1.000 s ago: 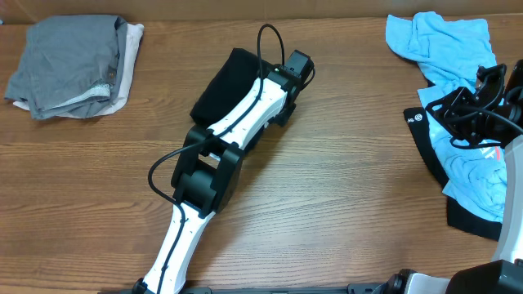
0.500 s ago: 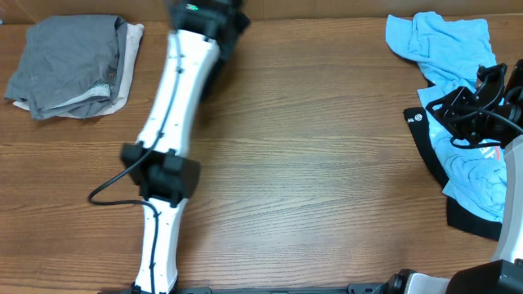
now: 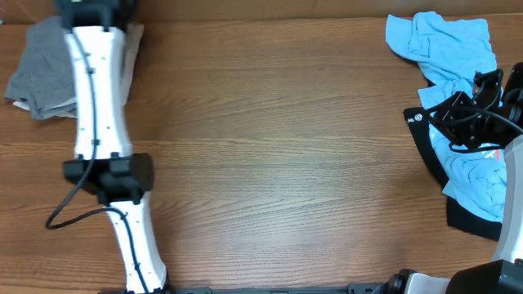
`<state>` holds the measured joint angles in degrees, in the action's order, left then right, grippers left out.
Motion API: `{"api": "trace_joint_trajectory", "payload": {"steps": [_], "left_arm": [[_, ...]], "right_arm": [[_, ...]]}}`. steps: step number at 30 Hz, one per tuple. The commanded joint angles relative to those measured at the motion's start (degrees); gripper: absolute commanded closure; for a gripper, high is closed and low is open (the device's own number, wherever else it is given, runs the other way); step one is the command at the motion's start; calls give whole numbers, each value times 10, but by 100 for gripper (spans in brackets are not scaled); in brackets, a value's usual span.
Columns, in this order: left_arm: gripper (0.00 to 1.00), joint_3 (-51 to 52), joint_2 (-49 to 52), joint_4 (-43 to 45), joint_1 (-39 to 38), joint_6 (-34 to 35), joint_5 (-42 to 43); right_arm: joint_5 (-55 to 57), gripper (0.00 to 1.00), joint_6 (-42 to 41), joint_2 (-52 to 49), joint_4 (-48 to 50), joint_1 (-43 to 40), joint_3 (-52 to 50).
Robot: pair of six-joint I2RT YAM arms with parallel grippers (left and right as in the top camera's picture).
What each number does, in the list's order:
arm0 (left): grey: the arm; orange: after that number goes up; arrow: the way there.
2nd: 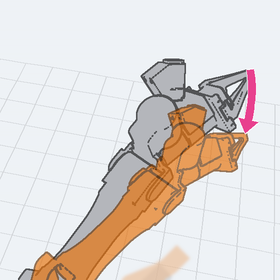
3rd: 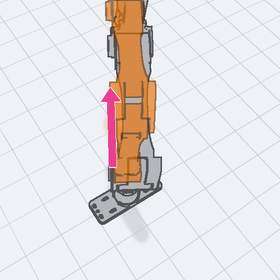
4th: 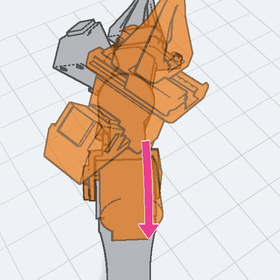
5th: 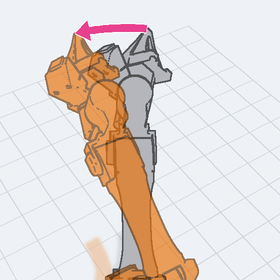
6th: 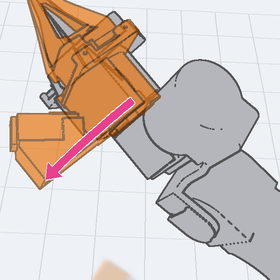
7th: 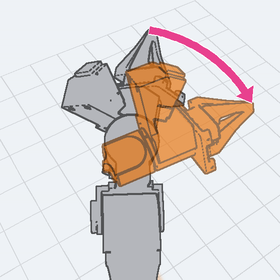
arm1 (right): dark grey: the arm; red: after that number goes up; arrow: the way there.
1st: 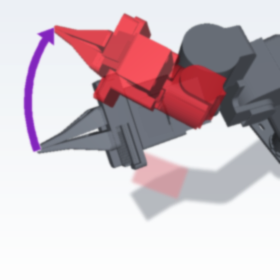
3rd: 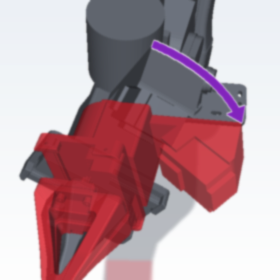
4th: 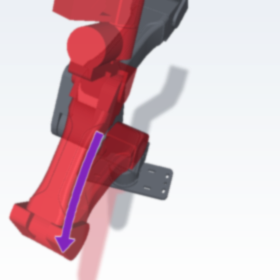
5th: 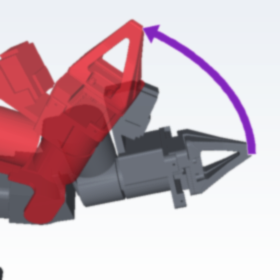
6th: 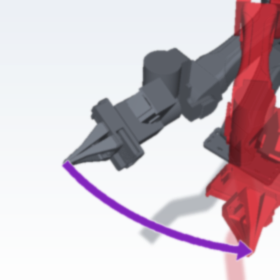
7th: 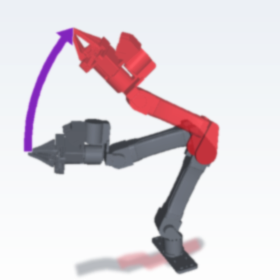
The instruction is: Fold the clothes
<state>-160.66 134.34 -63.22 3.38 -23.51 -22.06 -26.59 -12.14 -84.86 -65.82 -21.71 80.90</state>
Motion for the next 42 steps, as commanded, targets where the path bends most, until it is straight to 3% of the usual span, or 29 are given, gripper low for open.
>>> {"api": "trace_joint_trajectory", "payload": {"steps": [1,12,17,23,28,31,32,33,34,36,42], "left_arm": [[96,-14,-16,33,76,-20,46],[96,52,13,63,228,23,150],[96,88,42,92,236,60,154],[96,89,79,113,233,150,134],[94,91,85,112,216,165,212],[76,91,85,112,196,165,284],[59,91,86,114,179,165,318],[51,91,87,116,168,165,330],[36,91,88,116,159,165,337],[0,96,88,117,135,165,338],[0,98,88,110,76,172,337]], "right_arm": [[8,75,4,-1,-3,-2,5],[10,75,2,-1,-19,-2,5],[10,75,-1,-1,-24,-2,5],[10,75,0,-1,-37,-2,5],[10,75,-1,-1,-37,-1,5],[10,75,0,-1,-38,-1,5],[10,75,0,-1,-39,-1,5],[10,75,0,-1,-41,-1,5],[10,75,0,-1,-42,-1,5],[10,75,0,-1,-45,-1,5],[10,75,3,-1,-45,-1,5]]}}
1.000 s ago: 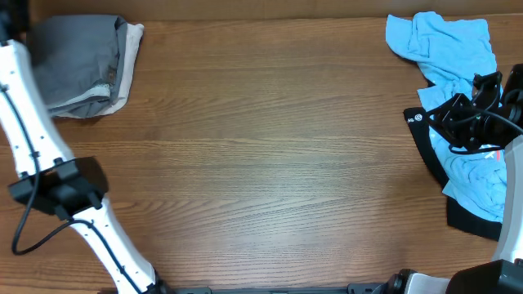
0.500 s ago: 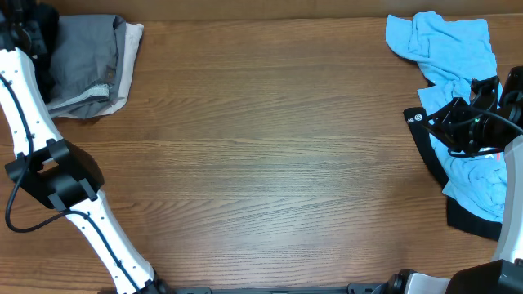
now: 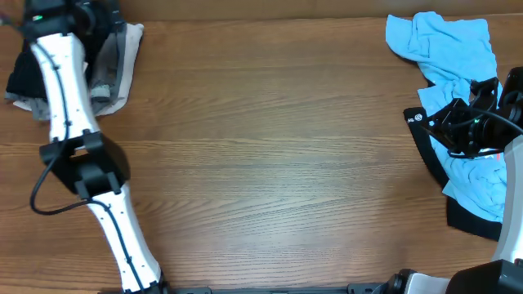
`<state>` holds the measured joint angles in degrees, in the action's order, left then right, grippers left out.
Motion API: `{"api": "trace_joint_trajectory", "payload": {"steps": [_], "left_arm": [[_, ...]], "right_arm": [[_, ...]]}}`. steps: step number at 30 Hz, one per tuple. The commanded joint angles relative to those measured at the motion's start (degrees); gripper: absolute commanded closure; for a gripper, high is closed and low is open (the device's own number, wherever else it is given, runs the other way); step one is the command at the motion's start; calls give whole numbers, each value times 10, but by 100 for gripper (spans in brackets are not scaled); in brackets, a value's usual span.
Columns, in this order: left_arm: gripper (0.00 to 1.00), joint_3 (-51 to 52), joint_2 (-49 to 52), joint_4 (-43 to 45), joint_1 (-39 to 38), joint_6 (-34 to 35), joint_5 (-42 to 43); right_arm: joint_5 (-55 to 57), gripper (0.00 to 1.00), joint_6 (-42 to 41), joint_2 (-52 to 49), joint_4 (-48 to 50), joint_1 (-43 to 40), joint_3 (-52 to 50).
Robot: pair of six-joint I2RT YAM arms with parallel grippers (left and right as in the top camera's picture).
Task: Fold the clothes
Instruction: 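Place the shirt on top of the grey pile and open the left gripper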
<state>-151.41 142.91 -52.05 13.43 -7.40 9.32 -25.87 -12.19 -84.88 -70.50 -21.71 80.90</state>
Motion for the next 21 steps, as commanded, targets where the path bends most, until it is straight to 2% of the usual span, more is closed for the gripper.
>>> {"api": "trace_joint_trajectory", "payload": {"steps": [1,3,5,10,15,17,18,19,21], "left_arm": [[0,5,0,-3,-33,21,24],[0,3,-7,-10,-47,37,34],[0,-7,-29,-37,-62,37,72],[0,-21,-89,-71,-75,52,140],[0,-21,-127,-98,-80,74,146],[0,-21,-129,-97,-79,74,146],[0,-21,-128,-97,-79,74,145],[0,-21,-127,-99,-79,74,145],[0,-21,-127,-100,-79,74,145]], "right_arm": [[3,75,6,0,3,-1,5],[3,75,26,1,5,-1,9],[5,69,64,6,-14,-1,34],[60,58,82,28,-79,-1,125],[70,53,104,72,-155,-1,209],[70,39,116,96,-180,-1,230],[70,29,116,109,-190,-1,238],[68,0,116,123,-197,-1,243],[68,0,115,154,-199,-1,245]]}}
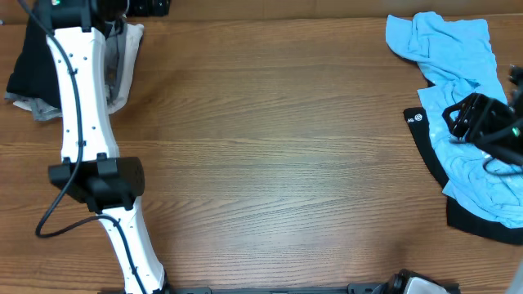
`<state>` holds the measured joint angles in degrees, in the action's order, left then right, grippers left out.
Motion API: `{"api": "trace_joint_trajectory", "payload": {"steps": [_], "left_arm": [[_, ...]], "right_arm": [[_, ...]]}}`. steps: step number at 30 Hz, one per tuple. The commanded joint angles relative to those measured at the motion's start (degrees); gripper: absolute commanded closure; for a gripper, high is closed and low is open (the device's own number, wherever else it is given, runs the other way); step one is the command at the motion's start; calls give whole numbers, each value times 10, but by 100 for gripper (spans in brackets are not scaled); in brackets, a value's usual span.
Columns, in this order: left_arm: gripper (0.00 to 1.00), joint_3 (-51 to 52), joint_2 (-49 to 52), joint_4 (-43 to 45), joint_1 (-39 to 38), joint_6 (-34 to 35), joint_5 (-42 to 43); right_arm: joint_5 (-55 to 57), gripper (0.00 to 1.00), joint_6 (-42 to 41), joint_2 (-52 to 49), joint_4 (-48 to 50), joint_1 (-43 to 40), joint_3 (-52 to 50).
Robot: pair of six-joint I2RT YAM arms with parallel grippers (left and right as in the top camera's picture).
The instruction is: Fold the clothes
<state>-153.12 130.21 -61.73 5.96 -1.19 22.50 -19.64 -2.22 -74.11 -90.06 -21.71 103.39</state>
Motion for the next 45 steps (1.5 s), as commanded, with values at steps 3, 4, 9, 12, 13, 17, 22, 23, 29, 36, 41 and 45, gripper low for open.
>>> {"api": "trace_joint_trajectory", "payload": {"steps": [3,4,9,12,13,17,22,23,29,36,41,45], "left_arm": [[0,-3,0,-3,-4,12,13],[0,-3,0,-3,-4,12,13],[0,-3,0,-3,-4,12,13],[0,-3,0,-3,-4,12,13],[0,-4,0,-3,-4,12,13],[0,-4,0,-3,-4,12,13],[0,-3,0,-3,-4,12,13],[0,-3,0,-3,-4,12,13],[0,-4,0,-3,-4,12,13],[0,-3,0,-3,-4,12,13],[0,-3,0,-3,-4,12,13],[0,-3,0,-3,-4,12,13]], "right_arm": [[5,0,16,83,-3,-1,20],[5,0,16,89,-3,-1,20],[5,0,16,117,-3,-1,20],[5,0,16,117,-16,-1,20],[3,0,16,117,-23,-1,19],[7,0,22,117,-11,-1,11],[11,0,60,148,93,56,-58],[16,0,68,161,121,75,-81],[35,0,67,291,405,169,-342],[34,0,65,436,633,229,-632],[81,0,-31,562,768,256,-829],[85,0,-39,625,820,259,-916]]}}
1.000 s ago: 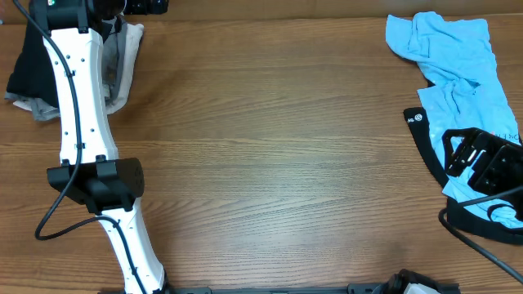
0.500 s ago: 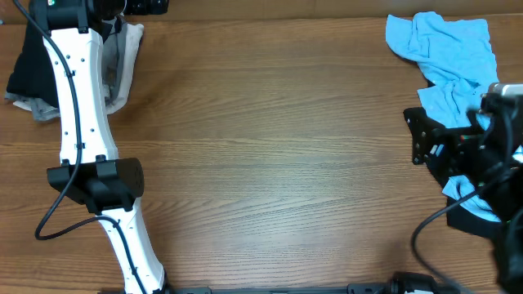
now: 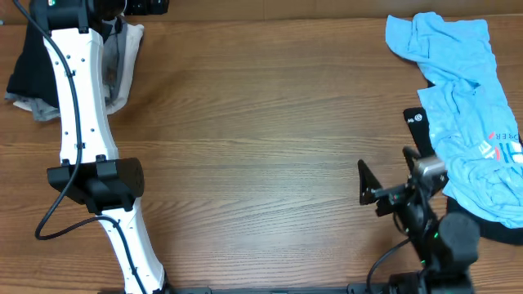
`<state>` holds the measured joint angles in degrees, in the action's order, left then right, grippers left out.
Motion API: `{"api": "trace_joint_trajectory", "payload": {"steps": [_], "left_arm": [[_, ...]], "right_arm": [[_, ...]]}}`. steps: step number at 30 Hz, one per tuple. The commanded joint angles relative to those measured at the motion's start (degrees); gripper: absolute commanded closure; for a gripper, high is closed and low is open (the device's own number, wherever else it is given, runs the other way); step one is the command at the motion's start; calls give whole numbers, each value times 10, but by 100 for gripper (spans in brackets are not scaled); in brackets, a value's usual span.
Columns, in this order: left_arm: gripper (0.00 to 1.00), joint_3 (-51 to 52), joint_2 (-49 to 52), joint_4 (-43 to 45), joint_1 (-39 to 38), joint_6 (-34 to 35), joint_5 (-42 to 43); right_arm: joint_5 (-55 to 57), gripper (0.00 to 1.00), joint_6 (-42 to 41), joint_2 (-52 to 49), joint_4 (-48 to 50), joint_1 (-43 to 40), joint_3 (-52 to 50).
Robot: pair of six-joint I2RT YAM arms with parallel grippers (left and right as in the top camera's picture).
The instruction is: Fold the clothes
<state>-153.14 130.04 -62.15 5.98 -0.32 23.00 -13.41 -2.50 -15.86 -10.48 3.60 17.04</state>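
Note:
A heap of unfolded clothes lies at the right edge: a light blue garment [image 3: 445, 45], a light blue shirt with red and white print [image 3: 474, 139], and a black garment [image 3: 422, 139] beneath them. At far left is a stack [image 3: 33, 77] with a black piece over grey and white ones. My left arm [image 3: 82, 106] reaches over that stack; its gripper [image 3: 145, 6] is cut off by the top edge. My right gripper [image 3: 374, 192] hovers over bare table left of the heap, its fingers apart and nothing between them.
The wooden table [image 3: 270, 139] stretches between the two lots of clothing. The left arm's base and cable [image 3: 49, 216] stand at the front left. The right arm's base [image 3: 445, 245] stands at the front right, close to the black garment's lower edge.
My right gripper has come off the blue printed shirt and is now lower and further left, over bare wood. The shirt's print is uncovered. The left arm has barely moved.
At first the left arm lay across a grey stack and the right gripper sat on the blue shirt. Then a black piece showed on the left stack with the left arm swung over it. The right gripper stayed on the shirt, and now it is off it.

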Motion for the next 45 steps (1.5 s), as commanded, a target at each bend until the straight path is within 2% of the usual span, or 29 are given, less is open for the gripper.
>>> {"api": "trace_joint_trajectory", "payload": {"steps": [1,13,23,45], "left_arm": [[0,-3,2,2,-4,3,8],[0,-3,2,2,-4,3,8],[0,-3,2,2,-4,3,8],[0,-3,2,2,-4,3,8]], "right_arm": [[25,0,-35,56,28,6,-69],[60,0,-35,111,50,6,-159],[63,0,-35,158,60,6,-163],[63,0,-35,157,65,6,-166]]}}
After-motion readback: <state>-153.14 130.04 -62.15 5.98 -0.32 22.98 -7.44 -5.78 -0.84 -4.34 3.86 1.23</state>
